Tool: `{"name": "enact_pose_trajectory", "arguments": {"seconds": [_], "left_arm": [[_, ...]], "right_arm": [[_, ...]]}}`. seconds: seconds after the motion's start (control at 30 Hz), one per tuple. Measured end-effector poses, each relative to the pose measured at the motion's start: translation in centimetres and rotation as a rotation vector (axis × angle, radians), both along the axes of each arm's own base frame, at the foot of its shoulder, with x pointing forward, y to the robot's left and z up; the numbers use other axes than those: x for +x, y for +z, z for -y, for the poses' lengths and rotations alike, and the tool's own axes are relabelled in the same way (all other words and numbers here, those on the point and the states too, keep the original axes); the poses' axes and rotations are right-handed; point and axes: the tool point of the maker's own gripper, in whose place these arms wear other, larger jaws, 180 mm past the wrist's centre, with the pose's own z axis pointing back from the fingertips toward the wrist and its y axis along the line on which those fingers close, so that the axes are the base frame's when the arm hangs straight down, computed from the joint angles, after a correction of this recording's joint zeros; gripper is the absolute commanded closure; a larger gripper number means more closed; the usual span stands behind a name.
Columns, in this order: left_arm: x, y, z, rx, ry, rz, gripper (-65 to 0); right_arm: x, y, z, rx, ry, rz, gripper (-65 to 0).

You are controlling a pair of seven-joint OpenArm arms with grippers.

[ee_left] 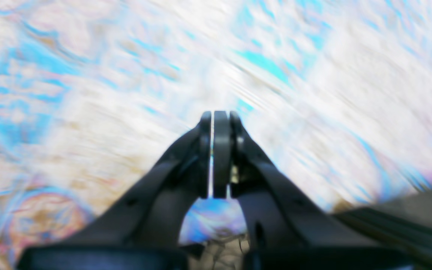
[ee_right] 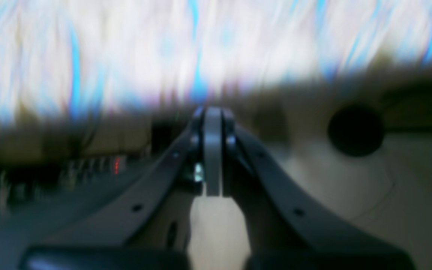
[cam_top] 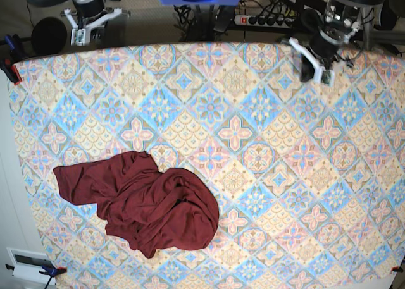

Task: Layout the t-shirt on the table in an organized manner, then fold the t-shirt properly
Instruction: 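Reach the left gripper down and grasp the crumpled red t-shirt, then lift and drag the red shirt with the left gripper, spreading it out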

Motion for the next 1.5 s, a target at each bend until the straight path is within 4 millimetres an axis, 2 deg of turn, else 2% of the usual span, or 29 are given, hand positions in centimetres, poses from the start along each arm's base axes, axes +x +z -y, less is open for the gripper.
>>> {"name": "enact_pose_trajectory", "arguments": {"seconds": [0.07, 0.1, 0.23, 0.33, 0.4, 0.47, 0.57, 0.63, 0.73, 0.8, 0.87, 1.0, 1.07, 1.13, 1.37, 1.5], "left_arm": [[2.2, 0.1, 0.1, -0.022, 0.037, -0.014, -0.2], [3.7, 0.9, 0.9, -0.060, 0.032, 0.013, -0.2], [8.7, 3.5, 3.1, -0.128, 0.037, 0.088, -0.3], [11.9, 4.9, 6.9, -0.185, -0.038, 0.101, -1.6], [14.2, 6.3, 9.6, -0.225, -0.082, 0.146, -5.0], [16.1, 5.4, 11.4, -0.252, -0.104, 0.115, -9.7], [18.0, 2.7, 12.9, -0.239, -0.109, 0.033, -15.2], [19.3, 1.5, 14.8, -0.262, -0.119, -0.007, -17.9], [22.2, 0.9, 17.9, -0.296, -0.129, -0.047, -20.1], [23.9, 1.4, 19.9, -0.316, -0.138, -0.021, -20.9], [24.9, 1.1, 21.9, -0.313, -0.165, -0.004, -21.5], [25.2, -1.8, 25.3, -0.273, -0.209, -0.056, -24.3], [25.3, -3.2, 26.0, -0.271, -0.198, -0.070, -26.8], [25.5, -4.1, 26.6, -0.271, -0.183, -0.075, -28.5], [26.9, -4.5, 28.2, -0.285, -0.152, -0.034, -30.3], [27.6, -5.1, 27.7, -0.276, -0.137, -0.015, -30.1]], "right_arm": [[3.3, 0.8, -0.1, 0.002, 0.010, 0.048, 0.0], [4.1, 0.9, -0.3, 0.008, 0.017, 0.041, 0.0], [4.7, -0.3, -0.8, 0.031, 0.016, -0.040, 0.0], [7.2, 0.6, -1.1, 0.027, 0.028, 0.011, 0.0], [8.9, 1.4, -2.5, 0.054, 0.061, 0.063, 0.0], [8.8, 1.3, -3.2, 0.077, 0.066, 0.060, 0.0], [8.6, 1.0, -2.7, 0.060, 0.056, 0.040, 0.0], [8.9, 1.2, -2.7, 0.059, 0.061, 0.054, 0.0], [8.8, 1.1, -3.0, 0.066, 0.062, 0.049, 0.0], [8.6, 1.0, -3.0, 0.065, 0.061, 0.045, 0.0], [8.6, 1.0, -3.0, 0.067, 0.061, 0.044, 0.0], [8.7, 1.0, -3.5, 0.073, 0.075, 0.046, 0.0], [8.5, 0.8, -4.2, 0.087, 0.083, 0.041, 0.0], [8.5, 0.8, -4.2, 0.087, 0.085, 0.039, 0.0], [8.6, 0.9, -4.0, 0.082, 0.083, 0.042, 0.0], [8.7, 0.9, -4.0, 0.081, 0.083, 0.045, 0.0]]}}
